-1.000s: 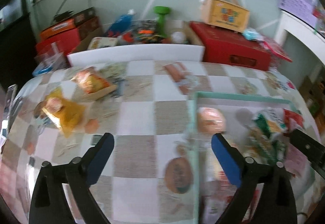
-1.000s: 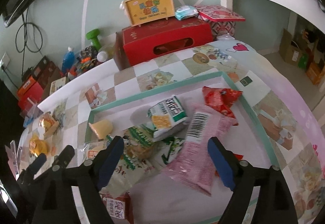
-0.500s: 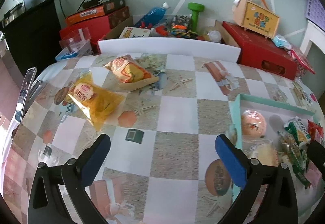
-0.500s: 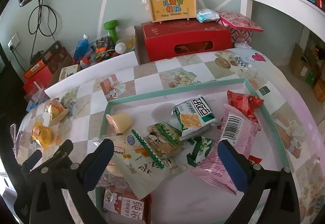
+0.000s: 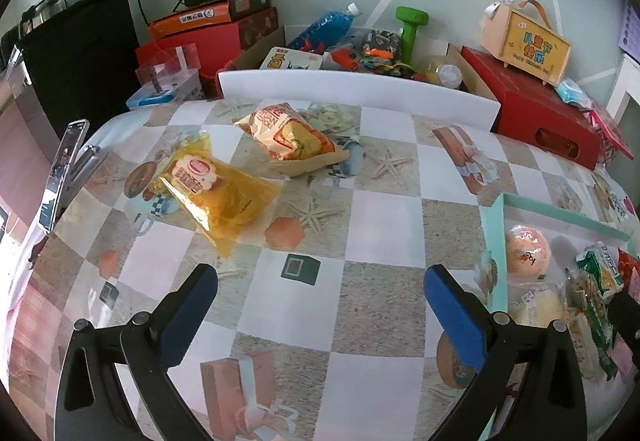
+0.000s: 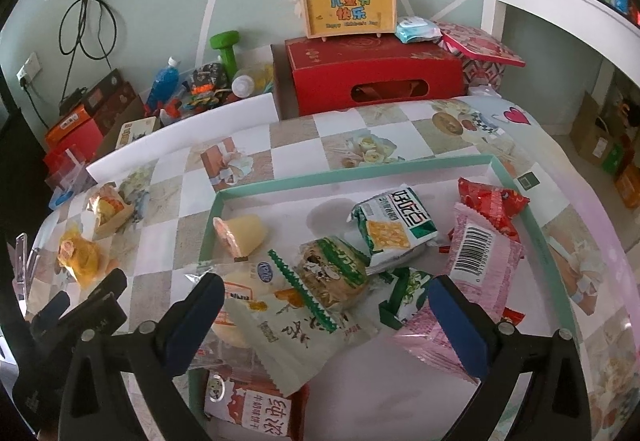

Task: Organize snacks
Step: 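Move both open grippers back to the remaining snacks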

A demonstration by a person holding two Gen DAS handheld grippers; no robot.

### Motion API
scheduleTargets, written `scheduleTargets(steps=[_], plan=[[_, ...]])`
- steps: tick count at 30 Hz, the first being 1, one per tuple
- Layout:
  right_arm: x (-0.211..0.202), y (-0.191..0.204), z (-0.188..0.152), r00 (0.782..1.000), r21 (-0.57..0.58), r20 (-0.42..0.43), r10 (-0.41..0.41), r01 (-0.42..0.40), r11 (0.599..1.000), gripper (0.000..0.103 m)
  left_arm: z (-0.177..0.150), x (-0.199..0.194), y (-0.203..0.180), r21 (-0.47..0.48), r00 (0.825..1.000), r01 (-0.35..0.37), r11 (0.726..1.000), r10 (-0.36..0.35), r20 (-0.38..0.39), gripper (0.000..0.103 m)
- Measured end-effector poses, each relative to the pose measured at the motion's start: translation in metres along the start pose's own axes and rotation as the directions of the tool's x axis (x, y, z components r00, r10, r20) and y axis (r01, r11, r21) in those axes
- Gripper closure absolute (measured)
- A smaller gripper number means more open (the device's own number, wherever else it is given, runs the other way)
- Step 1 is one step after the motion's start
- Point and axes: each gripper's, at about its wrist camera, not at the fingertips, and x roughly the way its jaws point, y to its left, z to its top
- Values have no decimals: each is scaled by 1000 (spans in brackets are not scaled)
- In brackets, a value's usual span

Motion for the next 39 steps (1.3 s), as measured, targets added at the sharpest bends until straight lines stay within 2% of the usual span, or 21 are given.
scheduleTargets(steps=[6, 19, 31, 39], plan=[[-2, 16, 0, 1000, -39, 17, 17, -16, 999, 0, 8, -6, 12, -22, 999, -5, 1000, 6, 34, 0], [-14, 63, 13, 991, -104, 98, 88, -77, 992, 0, 35, -7, 71, -119, 991, -82, 990, 94, 97, 0], [-8, 102, 14, 985, -179, 122, 126, -103, 978, 0, 50, -2, 104, -152, 984, -93, 984, 114, 135, 0], [-2, 119, 16, 981, -192, 142, 134, -105, 976, 0, 64, 12, 124, -157, 985, -101, 982, 121, 126, 0]])
